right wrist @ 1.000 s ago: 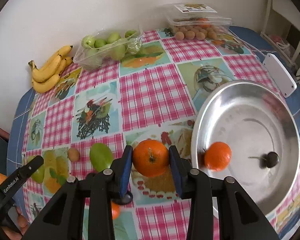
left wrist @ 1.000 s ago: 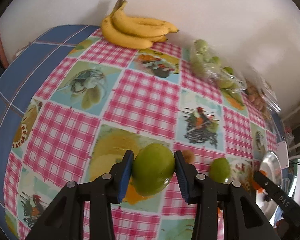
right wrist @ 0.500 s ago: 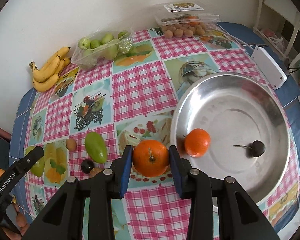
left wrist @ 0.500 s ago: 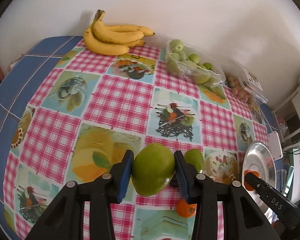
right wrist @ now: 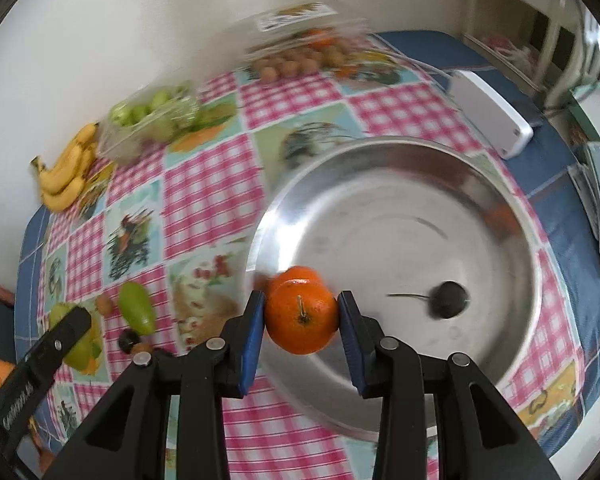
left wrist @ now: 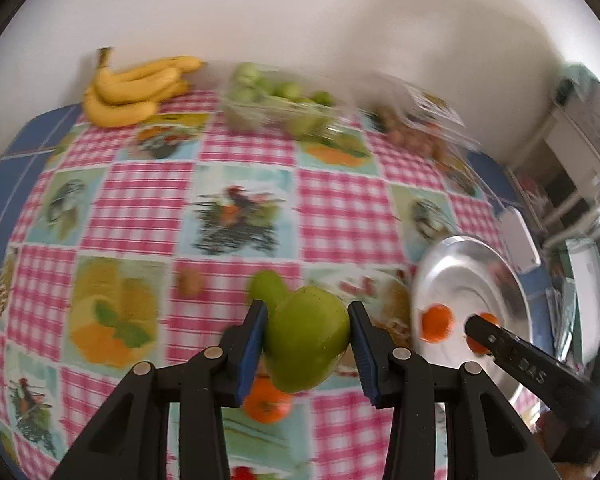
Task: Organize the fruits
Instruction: 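Carry the orange fruit with the right gripper while the left carries the mango to the bowl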
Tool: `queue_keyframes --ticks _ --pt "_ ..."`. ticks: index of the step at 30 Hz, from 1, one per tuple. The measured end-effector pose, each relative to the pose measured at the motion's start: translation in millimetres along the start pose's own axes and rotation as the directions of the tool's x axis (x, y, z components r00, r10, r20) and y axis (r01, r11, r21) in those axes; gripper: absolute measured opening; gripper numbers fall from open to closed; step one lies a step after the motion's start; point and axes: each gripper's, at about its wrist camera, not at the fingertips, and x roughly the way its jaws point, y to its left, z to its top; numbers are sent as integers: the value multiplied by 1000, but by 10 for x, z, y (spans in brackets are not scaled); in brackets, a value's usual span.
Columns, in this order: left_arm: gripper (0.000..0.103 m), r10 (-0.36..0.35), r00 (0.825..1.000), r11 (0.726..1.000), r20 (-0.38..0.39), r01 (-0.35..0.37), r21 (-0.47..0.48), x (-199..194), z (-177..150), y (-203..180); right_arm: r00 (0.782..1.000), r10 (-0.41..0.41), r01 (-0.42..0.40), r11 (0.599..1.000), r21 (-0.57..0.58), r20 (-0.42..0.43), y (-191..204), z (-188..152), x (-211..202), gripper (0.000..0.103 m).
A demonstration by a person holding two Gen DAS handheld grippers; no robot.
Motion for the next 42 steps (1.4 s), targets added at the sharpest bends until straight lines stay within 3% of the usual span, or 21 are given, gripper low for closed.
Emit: queue_keyframes --ticks 8,18,33,42 --pt "44 -39 999 987 -27 43 157 133 -122 -738 999 -32 29 993 116 20 -550 43 -71 38" --pt "44 -64 995 963 -71 81 256 353 -305 -1221 998 -38 30 985 169 46 -868 68 -92 38" --pt "43 -82 994 960 -71 98 264 440 -335 -1282 999 -29 33 988 151 -27 -800 62 125 39" --pt "43 -51 995 977 -81 67 204 471 -283 -1128 1000 -10 14 989 145 -27 -759 75 128 39"
